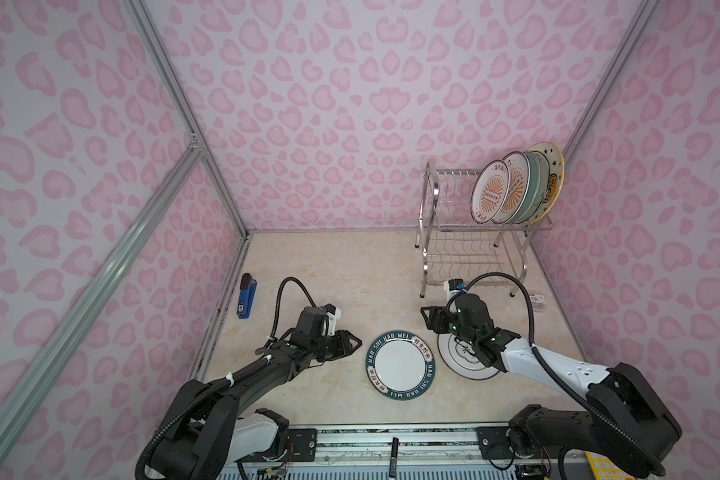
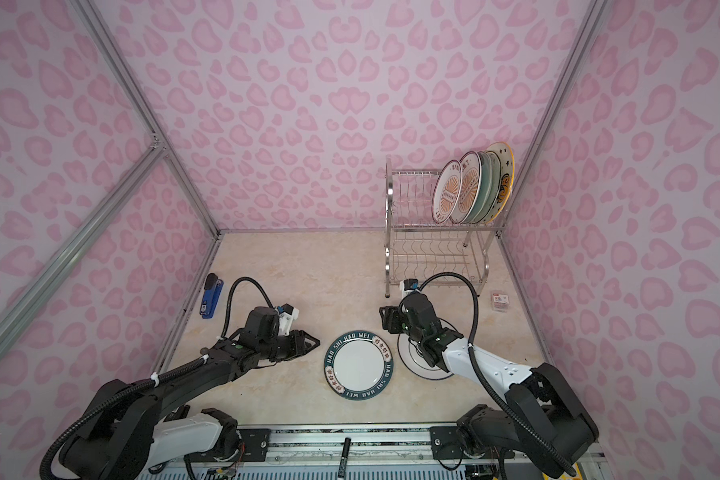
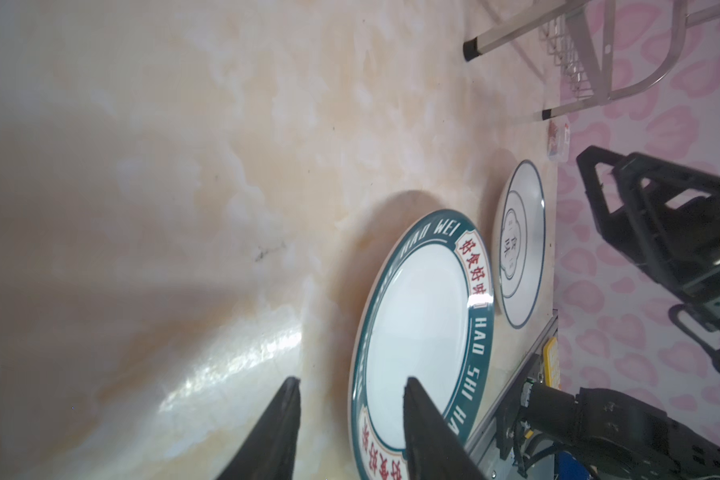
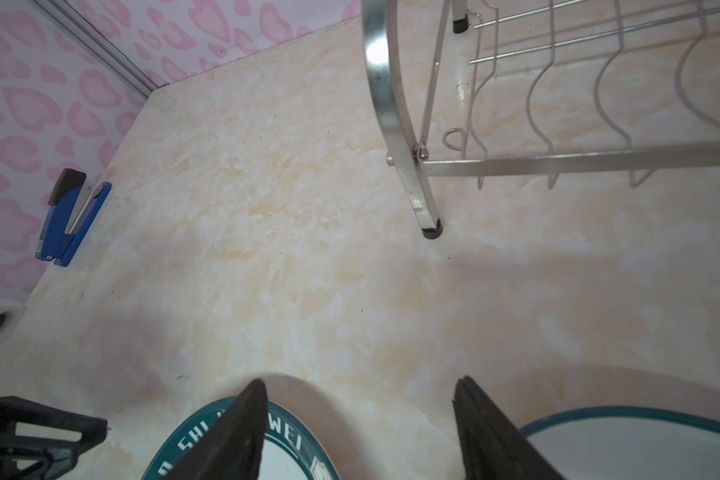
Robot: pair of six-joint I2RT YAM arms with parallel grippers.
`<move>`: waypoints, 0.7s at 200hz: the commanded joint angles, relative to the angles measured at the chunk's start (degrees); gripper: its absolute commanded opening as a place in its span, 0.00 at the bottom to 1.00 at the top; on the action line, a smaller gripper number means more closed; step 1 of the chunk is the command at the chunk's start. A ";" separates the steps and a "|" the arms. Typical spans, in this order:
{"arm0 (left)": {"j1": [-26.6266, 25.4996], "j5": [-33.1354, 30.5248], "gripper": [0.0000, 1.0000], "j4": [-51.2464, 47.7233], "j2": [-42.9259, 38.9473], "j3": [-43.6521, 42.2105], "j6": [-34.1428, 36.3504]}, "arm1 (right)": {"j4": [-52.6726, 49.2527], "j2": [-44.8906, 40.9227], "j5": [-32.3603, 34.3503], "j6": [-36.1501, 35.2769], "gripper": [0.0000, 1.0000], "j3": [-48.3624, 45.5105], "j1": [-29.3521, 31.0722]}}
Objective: Load the plates into the dish rack
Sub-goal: 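Grip the green-rimmed plate's rim with the left gripper and tilt it up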
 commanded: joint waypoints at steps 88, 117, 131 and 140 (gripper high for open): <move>-4.83 -0.87 0.44 3.31 -4.76 -8.10 -5.44 | 4.12 2.42 -0.81 1.42 0.70 0.65 1.71; -6.68 -1.27 0.44 6.95 -3.33 -9.14 -7.64 | 4.18 2.63 -0.58 1.46 0.70 0.93 2.07; -7.53 -1.63 0.43 8.26 -2.23 -9.21 -8.32 | 3.94 2.61 -0.38 1.44 0.70 0.95 2.15; -8.02 -1.56 0.43 8.71 -1.43 -9.16 -8.76 | 3.91 2.54 -0.35 1.48 0.70 0.79 2.15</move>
